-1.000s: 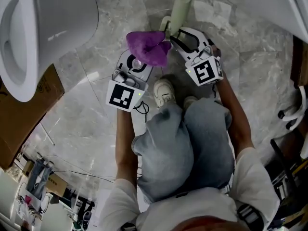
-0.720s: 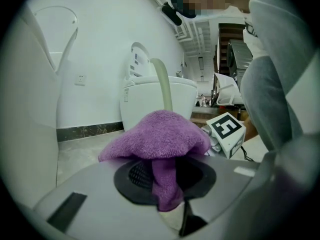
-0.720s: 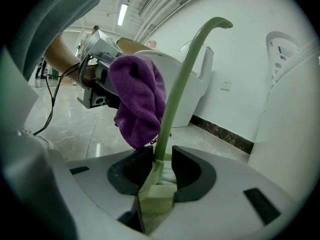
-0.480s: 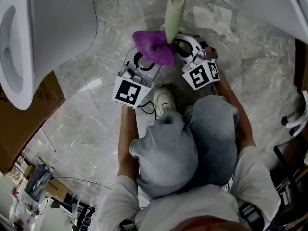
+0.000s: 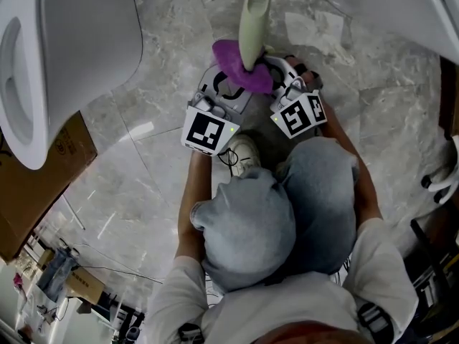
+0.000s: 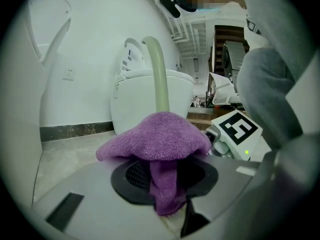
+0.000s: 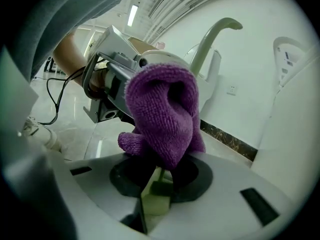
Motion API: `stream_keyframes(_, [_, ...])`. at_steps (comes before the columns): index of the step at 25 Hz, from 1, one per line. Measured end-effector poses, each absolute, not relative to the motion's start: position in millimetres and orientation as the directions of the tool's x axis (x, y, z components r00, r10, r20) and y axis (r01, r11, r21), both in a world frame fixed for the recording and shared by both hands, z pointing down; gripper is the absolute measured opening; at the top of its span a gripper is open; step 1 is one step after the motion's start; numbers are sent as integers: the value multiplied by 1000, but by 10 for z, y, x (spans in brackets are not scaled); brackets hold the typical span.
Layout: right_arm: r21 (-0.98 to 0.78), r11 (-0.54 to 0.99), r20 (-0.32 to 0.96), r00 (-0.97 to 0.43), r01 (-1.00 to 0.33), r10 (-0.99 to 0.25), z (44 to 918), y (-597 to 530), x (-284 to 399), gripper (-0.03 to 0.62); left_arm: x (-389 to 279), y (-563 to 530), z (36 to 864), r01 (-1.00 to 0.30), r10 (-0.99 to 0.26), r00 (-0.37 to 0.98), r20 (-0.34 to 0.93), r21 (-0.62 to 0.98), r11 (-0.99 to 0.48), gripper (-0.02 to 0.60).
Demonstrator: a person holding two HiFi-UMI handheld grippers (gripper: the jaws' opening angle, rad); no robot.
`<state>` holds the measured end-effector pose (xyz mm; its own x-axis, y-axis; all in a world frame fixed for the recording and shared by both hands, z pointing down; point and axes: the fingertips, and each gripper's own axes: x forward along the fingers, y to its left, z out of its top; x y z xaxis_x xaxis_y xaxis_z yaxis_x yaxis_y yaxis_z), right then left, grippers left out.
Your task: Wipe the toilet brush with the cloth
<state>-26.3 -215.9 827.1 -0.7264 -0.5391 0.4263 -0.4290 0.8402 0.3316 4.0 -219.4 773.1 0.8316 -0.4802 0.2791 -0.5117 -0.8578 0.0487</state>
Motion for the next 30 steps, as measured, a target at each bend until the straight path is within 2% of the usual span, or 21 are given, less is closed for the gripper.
stream_keyframes(8, [340, 847, 428, -735, -408, -526, 8274, -2151, -261, 66, 8, -2205, 7416, -518, -485, 847, 218, 135, -845, 115])
stream_keyframes(17, [337, 853, 440, -734, -399, -517, 8284, -2157, -267, 66, -24, -2284, 6676, -459, -432, 886, 168, 183, -869, 117])
stream_keyframes(23, [339, 855, 446, -733, -391, -513, 8283, -2143, -281, 66, -28, -2348, 6286, -431, -412, 901, 135, 190, -882, 133])
stream_keyframes(30, [342, 857, 454, -730, -386, -510, 8294, -2145, -278, 66, -5, -2482, 5861, -397, -400, 916, 32, 228, -889, 160])
